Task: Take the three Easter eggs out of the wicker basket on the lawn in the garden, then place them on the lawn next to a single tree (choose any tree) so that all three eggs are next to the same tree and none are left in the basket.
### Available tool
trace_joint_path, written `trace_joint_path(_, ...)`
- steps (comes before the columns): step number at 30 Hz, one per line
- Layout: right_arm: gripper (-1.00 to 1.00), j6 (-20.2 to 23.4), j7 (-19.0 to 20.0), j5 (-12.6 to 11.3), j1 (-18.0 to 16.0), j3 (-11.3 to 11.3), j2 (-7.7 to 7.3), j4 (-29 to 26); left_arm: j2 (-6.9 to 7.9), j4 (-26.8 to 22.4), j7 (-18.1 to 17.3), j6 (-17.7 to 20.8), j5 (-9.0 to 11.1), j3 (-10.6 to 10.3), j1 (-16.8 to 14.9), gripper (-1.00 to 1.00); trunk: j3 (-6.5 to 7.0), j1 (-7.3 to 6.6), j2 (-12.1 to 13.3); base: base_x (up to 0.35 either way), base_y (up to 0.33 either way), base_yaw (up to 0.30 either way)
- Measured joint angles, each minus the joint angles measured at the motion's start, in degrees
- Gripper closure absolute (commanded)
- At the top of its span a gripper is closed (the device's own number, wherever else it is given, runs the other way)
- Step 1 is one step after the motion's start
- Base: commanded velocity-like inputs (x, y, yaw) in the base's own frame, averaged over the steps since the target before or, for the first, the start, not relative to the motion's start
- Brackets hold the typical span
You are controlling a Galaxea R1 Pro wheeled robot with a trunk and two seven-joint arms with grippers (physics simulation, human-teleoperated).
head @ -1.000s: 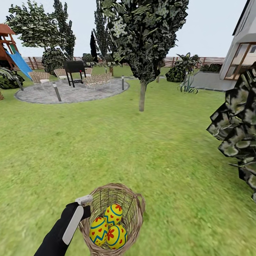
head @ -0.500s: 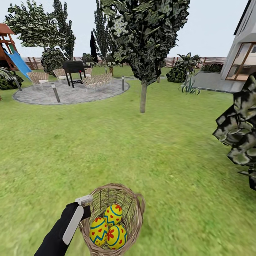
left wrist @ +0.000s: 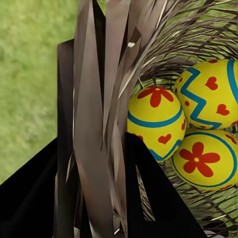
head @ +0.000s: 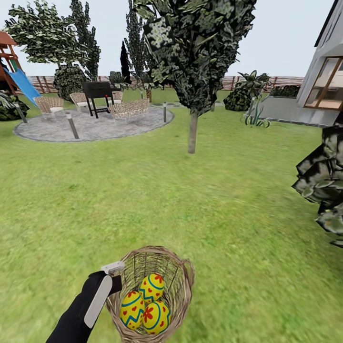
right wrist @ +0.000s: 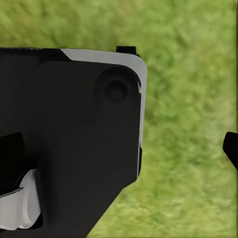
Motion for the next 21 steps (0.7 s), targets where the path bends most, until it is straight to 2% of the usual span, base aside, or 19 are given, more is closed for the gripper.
trace_joint_path(9, -1.00, -0.01, 0.00, -0.51, 0.00, -0.09, -0.26, -0.23, 0.00, -0.05, 0.00, -0.02, 0.01, -0.02, 0.00, 1.00, 0.00, 0.00, 0.00, 0.331, 0.000, 0.000)
trace_joint_path(21, -1.00, -0.02, 0.00, 0.08, 0.00, -0.09, -0.07, -0.20, -0.09, 0.09, 0.00, -0.01, 0.02, -0.05, 0.00, 1.00, 0.00, 0.00, 0.00, 0.331, 0.000, 0.000)
